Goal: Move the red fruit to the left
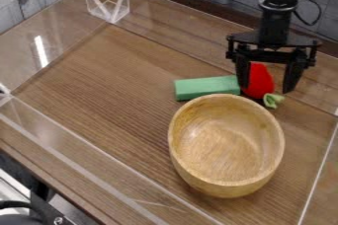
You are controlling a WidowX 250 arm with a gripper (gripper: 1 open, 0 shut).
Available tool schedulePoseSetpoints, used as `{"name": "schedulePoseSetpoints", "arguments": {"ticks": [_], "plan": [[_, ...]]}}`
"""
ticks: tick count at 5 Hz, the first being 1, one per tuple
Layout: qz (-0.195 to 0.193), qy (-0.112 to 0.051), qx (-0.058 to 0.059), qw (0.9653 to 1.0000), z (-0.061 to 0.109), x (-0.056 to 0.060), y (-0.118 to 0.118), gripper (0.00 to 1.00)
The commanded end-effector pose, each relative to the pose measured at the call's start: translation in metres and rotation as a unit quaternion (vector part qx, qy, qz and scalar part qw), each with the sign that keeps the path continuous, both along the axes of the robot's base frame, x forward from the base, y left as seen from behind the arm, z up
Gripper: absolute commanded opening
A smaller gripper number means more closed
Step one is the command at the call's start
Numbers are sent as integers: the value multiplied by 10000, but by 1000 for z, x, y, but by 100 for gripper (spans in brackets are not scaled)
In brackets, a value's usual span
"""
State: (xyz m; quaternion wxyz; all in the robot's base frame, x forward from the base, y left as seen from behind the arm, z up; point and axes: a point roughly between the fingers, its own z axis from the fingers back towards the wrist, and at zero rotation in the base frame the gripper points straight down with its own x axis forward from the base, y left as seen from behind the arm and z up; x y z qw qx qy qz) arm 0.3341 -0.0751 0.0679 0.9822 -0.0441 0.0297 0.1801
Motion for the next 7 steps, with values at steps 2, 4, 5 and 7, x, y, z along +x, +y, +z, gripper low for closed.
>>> {"name": "schedulePoseSetpoints", "arguments": {"ticks": [2, 4, 5, 7], "plan": [[496, -384, -83, 9980, 12, 32, 14, 100], [690, -408, -20, 9968, 1, 45, 20, 0], [771, -469, 21, 9959, -4, 46, 21, 0], [356, -525, 88, 9979, -18, 39, 3, 100]]}}
